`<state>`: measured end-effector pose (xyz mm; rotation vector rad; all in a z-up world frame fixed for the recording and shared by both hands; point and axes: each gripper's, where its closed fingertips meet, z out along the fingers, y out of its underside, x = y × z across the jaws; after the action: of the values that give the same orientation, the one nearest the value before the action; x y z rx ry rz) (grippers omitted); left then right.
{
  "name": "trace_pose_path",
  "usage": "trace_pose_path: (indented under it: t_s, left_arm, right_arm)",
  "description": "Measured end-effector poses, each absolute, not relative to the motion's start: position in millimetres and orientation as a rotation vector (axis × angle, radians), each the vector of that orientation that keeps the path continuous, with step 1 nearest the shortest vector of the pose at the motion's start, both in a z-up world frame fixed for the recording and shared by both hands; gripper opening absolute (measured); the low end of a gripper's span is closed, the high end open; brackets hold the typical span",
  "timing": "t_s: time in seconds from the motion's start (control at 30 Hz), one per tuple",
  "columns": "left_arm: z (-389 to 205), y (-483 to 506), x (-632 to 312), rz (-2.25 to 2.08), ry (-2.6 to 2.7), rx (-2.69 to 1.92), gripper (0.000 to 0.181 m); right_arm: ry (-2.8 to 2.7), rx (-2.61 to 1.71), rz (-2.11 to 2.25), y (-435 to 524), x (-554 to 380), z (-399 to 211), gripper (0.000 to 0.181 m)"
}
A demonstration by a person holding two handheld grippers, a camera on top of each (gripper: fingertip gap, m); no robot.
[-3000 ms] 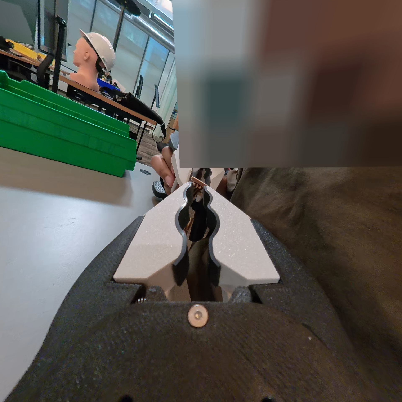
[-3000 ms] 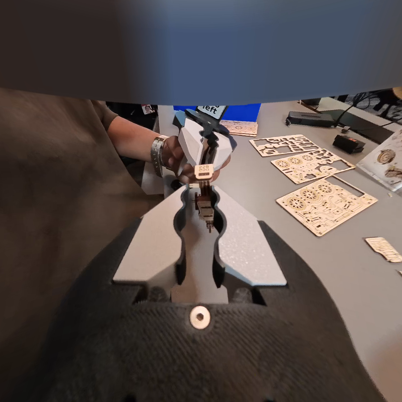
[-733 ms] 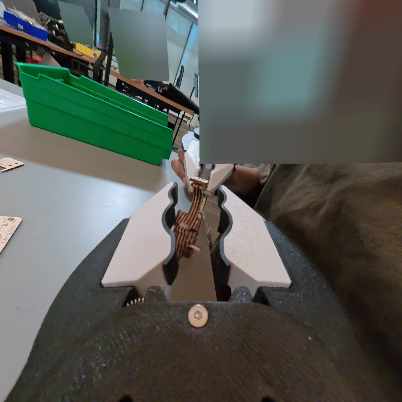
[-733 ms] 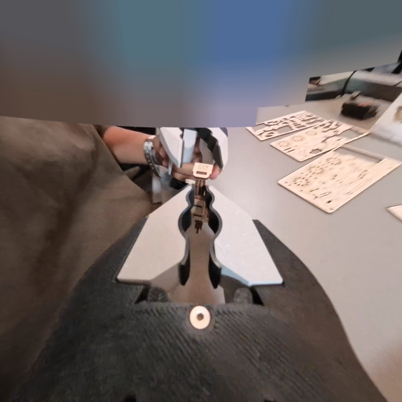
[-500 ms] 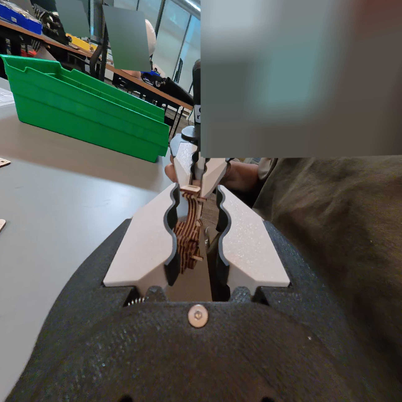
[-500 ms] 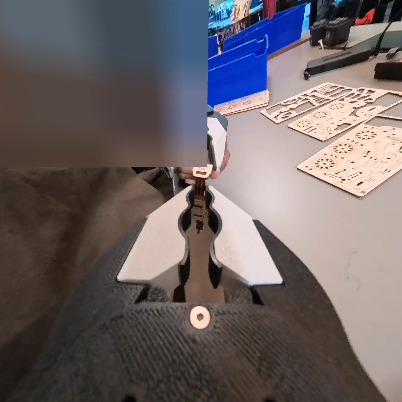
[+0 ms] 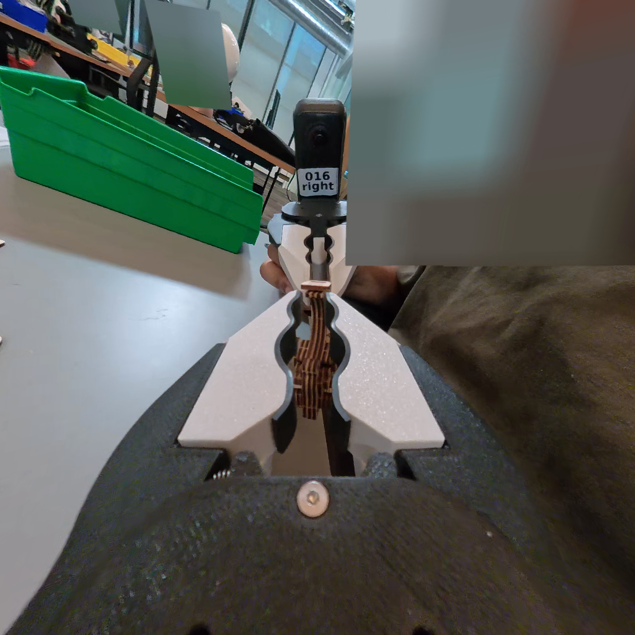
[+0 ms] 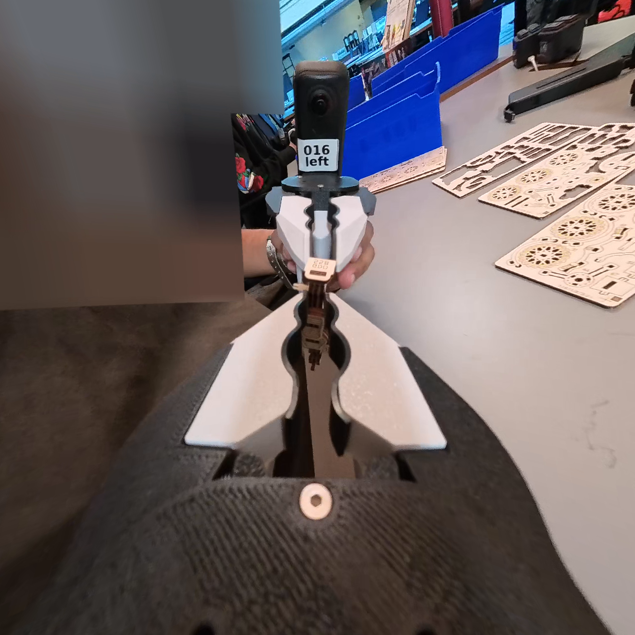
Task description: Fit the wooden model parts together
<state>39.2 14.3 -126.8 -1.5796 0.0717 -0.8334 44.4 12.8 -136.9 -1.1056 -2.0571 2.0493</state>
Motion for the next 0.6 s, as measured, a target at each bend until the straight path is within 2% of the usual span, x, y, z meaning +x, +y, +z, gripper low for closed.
trace_pose_path:
  t_s: [0.43, 0.6]
  left_arm:
    - [-123.1, 14.3, 40.6, -0.953, 0.025, -1.544, 0.005]
    - [-122.7, 15.3, 33.8, -0.879, 0.02, -1.543, 0.005]
  right_arm:
    - [-2.043, -1.103, 2.073, 11.5, 44.0, -135.0, 0.007]
    - [-1.969, -1.091, 2.028, 16.7, 38.4, -128.0, 0.026]
